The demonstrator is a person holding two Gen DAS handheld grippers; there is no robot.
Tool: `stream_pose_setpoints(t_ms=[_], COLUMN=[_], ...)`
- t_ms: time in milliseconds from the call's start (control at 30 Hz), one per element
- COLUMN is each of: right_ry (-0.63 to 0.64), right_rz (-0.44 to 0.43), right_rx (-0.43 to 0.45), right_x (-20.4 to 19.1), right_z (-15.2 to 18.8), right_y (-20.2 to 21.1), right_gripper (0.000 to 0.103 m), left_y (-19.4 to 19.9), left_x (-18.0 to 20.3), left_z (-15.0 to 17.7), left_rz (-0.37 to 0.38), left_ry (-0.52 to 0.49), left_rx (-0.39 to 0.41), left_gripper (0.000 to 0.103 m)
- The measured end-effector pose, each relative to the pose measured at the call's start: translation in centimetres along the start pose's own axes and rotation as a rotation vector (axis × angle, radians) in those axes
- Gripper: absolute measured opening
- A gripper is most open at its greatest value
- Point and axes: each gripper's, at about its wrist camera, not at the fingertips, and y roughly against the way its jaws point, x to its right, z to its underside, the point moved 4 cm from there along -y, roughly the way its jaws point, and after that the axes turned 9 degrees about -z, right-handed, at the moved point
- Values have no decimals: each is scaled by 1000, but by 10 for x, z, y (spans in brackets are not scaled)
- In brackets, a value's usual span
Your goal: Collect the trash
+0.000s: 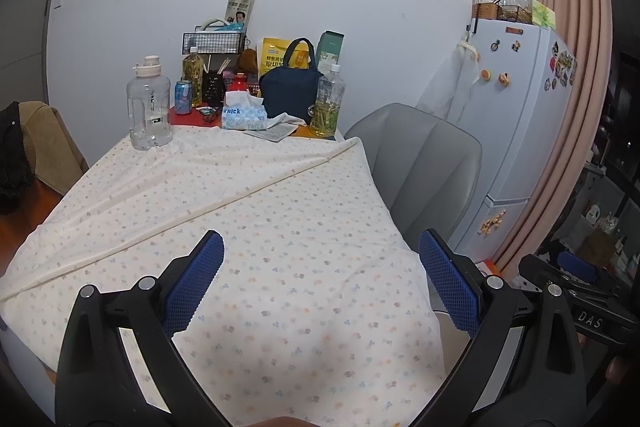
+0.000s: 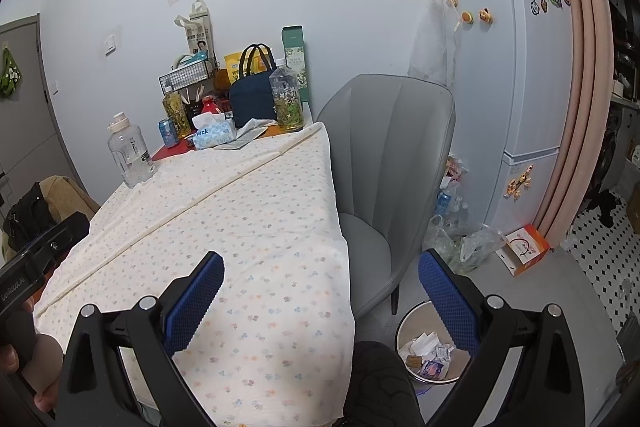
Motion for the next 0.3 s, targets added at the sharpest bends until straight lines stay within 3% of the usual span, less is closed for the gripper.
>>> stream_pose_setpoints(t_ms=[300], right_ry=[3], right_rz=[2], right_rx=[-17], right_x=[2], right_z=[4], right_y=[-7], right_gripper=[95], left_y=[-9], left_x=[0], left_z=[7], left_rz=[4], left_ry=[-3], left_rx=[-31], left_gripper=[97])
